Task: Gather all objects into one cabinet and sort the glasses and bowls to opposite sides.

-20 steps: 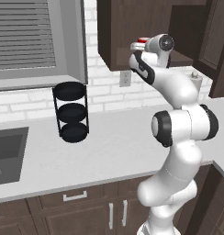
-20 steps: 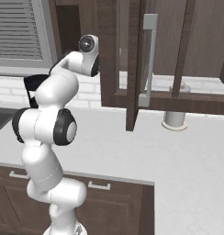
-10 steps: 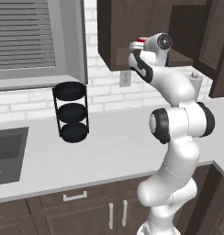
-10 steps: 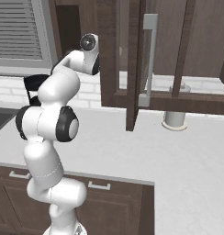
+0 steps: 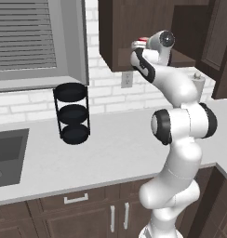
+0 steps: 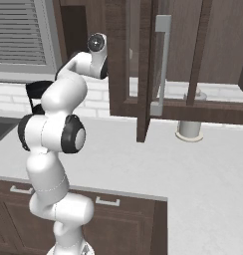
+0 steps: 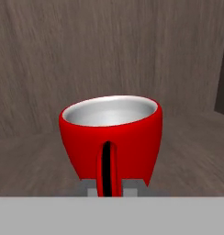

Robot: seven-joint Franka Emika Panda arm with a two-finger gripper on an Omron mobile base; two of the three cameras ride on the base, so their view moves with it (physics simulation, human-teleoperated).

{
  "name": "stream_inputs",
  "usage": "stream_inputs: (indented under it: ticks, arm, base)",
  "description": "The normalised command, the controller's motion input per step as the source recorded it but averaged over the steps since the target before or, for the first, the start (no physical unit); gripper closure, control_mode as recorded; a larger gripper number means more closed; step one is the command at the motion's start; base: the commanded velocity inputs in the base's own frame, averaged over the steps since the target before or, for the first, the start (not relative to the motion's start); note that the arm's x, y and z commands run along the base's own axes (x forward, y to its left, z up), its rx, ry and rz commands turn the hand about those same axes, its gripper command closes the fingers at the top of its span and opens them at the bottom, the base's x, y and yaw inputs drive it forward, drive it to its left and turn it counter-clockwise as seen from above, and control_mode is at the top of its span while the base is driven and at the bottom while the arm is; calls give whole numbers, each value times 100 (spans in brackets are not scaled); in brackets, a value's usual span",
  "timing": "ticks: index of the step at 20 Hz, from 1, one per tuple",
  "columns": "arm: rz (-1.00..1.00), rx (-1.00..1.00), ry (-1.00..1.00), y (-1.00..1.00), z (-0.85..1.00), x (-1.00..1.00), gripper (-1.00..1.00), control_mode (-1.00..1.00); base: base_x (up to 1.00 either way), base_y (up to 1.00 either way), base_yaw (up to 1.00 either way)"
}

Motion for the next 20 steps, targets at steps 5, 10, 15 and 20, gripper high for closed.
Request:
stream_inputs:
  ticks: [5, 10, 15, 20]
  arm:
    - [0, 0, 0, 0, 0, -6, 100, -100]
    - [0, 0, 0, 0, 1, -59, 100, -100]
    - [0, 0, 0, 0, 2, -67, 100, -100]
    - [0, 0, 0, 0, 7, -48, 100, -100]
  base:
    - [0, 0, 0]
    - [0, 0, 0]
    - [0, 0, 0]
    - [0, 0, 0]
